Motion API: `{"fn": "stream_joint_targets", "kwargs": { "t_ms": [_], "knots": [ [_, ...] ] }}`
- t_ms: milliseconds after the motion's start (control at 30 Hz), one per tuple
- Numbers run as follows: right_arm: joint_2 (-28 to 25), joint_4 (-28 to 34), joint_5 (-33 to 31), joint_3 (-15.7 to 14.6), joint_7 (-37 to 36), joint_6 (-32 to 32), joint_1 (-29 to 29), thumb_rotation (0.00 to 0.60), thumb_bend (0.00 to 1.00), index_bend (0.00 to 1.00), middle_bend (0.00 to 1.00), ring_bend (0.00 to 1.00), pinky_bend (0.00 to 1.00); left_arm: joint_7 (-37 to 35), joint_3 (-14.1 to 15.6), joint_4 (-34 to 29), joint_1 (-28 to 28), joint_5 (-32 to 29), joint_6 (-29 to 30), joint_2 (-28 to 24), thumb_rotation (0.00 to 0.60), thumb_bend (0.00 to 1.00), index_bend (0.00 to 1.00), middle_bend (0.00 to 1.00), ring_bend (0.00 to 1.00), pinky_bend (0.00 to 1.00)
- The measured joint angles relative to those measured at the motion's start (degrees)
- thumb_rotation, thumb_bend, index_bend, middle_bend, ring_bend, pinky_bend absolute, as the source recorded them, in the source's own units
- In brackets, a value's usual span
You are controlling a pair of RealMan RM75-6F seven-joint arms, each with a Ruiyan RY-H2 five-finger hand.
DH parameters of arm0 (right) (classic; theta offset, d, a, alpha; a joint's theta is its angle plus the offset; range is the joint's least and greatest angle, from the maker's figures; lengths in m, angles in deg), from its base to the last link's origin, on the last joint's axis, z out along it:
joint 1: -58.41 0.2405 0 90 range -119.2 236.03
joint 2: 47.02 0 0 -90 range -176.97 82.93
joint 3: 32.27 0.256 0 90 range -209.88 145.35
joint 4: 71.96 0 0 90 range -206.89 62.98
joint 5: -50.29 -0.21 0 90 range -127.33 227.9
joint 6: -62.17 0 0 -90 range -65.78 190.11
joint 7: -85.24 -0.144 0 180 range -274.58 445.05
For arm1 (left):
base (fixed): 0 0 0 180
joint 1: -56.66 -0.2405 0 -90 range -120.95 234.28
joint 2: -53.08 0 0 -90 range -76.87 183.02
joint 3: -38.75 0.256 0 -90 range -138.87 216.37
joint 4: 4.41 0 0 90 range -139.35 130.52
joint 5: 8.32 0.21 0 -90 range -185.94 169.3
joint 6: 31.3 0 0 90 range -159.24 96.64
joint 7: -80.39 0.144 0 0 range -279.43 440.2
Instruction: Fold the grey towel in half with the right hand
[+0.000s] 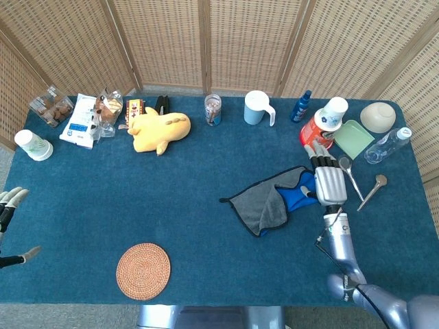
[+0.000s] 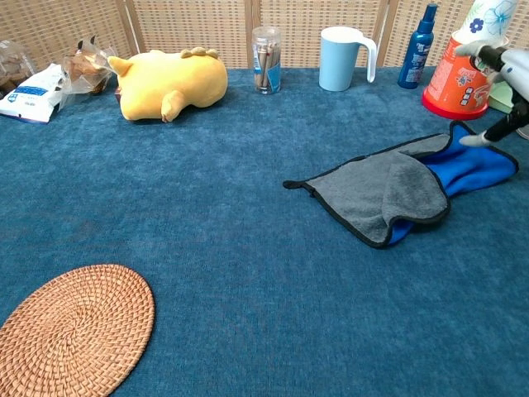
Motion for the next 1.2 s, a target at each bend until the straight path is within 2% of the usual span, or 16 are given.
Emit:
{"fn": "stream_joint_targets", "kwargs": {
  "t_ms": [267,433,800,933,1200],
  "knots": [
    [-1.24,1.5,4.49,-3.5,-1.08,0.01,-0.52,0.6,0.06,0.0,0.0,0.0,0.2,-0.08,-0.04,-0.01,-0.05,-0.11,0.12,0.02,0.6,0.13,0.0,0.0,0.0,0.0],
    [-1.29,4.6,4.68,-4.06,-1.8,-0.46,-0.9,0.6,0.05,0.0,0.0,0.0,0.2,-0.14,-0.02,0.0,0.06,-0.05,-0.07,0.0,0.6,0.13,0.0,0.0,0.0,0.0],
    [-1.14,9.81,9.15,-7.66,1.36,-0.96,-0.94,0.6,0.03,0.0,0.0,0.0,0.2,-0.77,0.04,0.21,-0.02,0.09,0.04,-0.24,0.6,0.13,0.0,0.0,0.0,0.0],
    [-0.66,10.3,8.82,-7.01,2.52,-1.03,-0.74,0.6,0.04,0.0,0.0,0.0,0.2,-0.81,0.08,0.15,0.06,0.22,-0.08,-0.32,0.6,0.13,0.0,0.0,0.0,0.0],
    [2.44,9.88,2.6,-1.88,4.59,-2.8,0.46,0.6,0.04,0.0,0.0,0.0,0.2,-0.82,0.16,0.16,0.07,0.32,-0.13,-0.28,0.6,0.13,0.0,0.0,0.0,0.0]
  ]
}}
